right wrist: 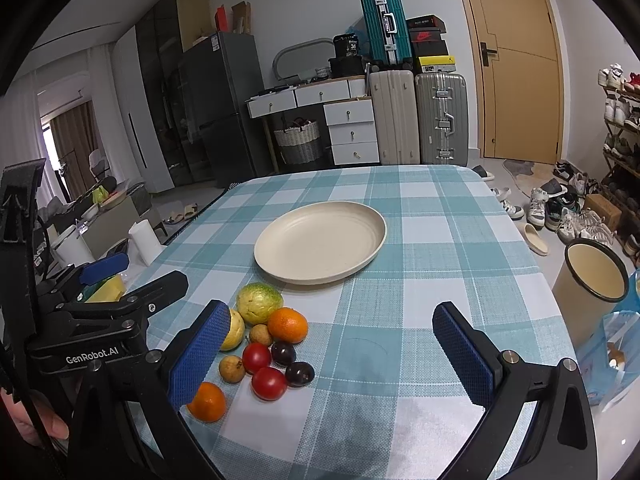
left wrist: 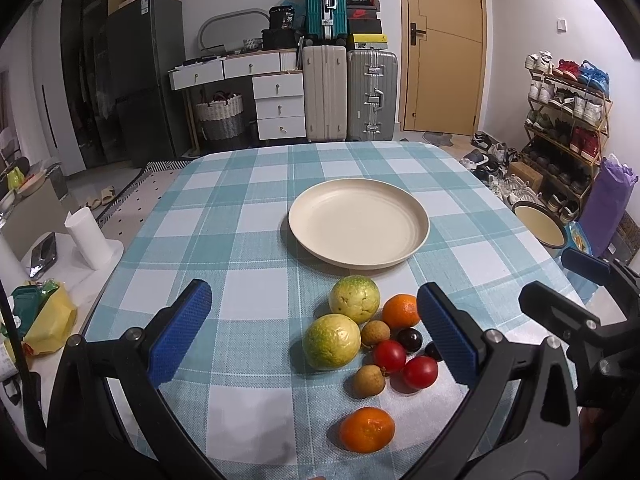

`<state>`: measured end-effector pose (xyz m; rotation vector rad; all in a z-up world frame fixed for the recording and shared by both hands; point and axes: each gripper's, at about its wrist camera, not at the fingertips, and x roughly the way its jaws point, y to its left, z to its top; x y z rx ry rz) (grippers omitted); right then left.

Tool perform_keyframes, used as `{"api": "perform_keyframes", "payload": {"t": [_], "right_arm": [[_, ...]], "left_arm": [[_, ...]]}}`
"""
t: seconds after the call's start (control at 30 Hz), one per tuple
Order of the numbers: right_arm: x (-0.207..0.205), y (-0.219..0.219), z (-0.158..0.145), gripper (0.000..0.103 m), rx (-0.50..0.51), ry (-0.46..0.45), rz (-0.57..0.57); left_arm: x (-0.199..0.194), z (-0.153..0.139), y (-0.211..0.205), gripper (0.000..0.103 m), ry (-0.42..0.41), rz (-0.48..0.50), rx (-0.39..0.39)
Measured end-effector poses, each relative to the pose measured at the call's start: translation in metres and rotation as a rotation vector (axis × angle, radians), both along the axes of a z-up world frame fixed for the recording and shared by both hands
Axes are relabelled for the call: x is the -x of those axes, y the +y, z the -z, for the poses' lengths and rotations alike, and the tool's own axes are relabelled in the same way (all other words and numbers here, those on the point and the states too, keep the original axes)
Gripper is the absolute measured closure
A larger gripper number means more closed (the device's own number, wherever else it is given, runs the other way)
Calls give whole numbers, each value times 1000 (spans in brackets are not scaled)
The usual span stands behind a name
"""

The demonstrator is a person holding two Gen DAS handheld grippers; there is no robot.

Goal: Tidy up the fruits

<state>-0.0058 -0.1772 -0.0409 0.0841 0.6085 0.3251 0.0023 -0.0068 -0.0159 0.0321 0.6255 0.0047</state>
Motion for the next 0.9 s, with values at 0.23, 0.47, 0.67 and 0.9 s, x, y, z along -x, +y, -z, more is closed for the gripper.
{"api": "perform_keyframes", "payload": {"t": [0.23,0.47,0.67,0.9], "right_arm": [[1,-1,2,0,-2,2,-3],[1,-3,2,0,-6,10,4],[1,-3,2,0,-6,12,4],[0,-2,2,0,-2,14,5]], "left_arm": [[-2,5,2,1,18,2,9],[-2,8,2,1,27,10,14],[-1,10,3,1,39,28,30],[0,13,5,1,45,38,30]]}}
